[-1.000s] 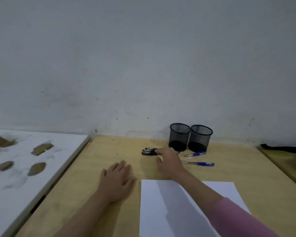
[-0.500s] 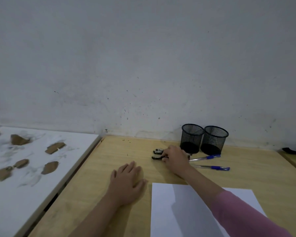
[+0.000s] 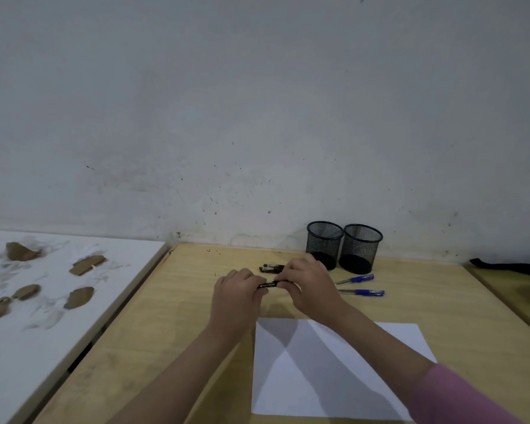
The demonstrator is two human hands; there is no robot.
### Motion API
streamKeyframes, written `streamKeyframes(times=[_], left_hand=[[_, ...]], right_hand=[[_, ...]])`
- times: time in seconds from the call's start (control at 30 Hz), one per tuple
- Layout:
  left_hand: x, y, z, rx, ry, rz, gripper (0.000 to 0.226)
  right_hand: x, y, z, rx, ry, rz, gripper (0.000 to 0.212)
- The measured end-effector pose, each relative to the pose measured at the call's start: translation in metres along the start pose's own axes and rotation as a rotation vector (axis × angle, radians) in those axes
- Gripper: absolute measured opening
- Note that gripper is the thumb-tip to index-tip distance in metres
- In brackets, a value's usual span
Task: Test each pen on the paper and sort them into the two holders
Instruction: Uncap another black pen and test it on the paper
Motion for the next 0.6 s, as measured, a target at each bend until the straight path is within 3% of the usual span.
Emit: streamKeyframes(times=[0.2, 0.33, 0.47, 0.6], left_hand=[[0.006, 0.005, -0.011, 0.193, -0.263, -0.093, 0.009], [0.01, 0.006, -0.023, 0.331, -0.419, -0.088, 0.009], [0.01, 0.007, -0.038, 0.328, -0.476, -0.038, 0.007], [0.008, 0.01, -0.043, 0.331, -0.487, 0.01, 0.005]], right_hand=[[0.022, -0.021, 0.001, -0.127, 0.051, -0.358, 0.008], [0.021, -0.029, 0.012, -0.573, 0.457, -0.321, 0.006], [0.022, -0.02, 0.023, -0.989, 0.987, -0.243, 0.016], [0.018, -0.015, 0.016, -1.176, 1.113, -0.212, 0.016]])
Point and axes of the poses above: each hand's wrist, its own y-axis towards the middle knuckle, its own x-axis out of the back of the hand, z = x × y, the point moved 3 cm from there along y, towards the middle knuckle
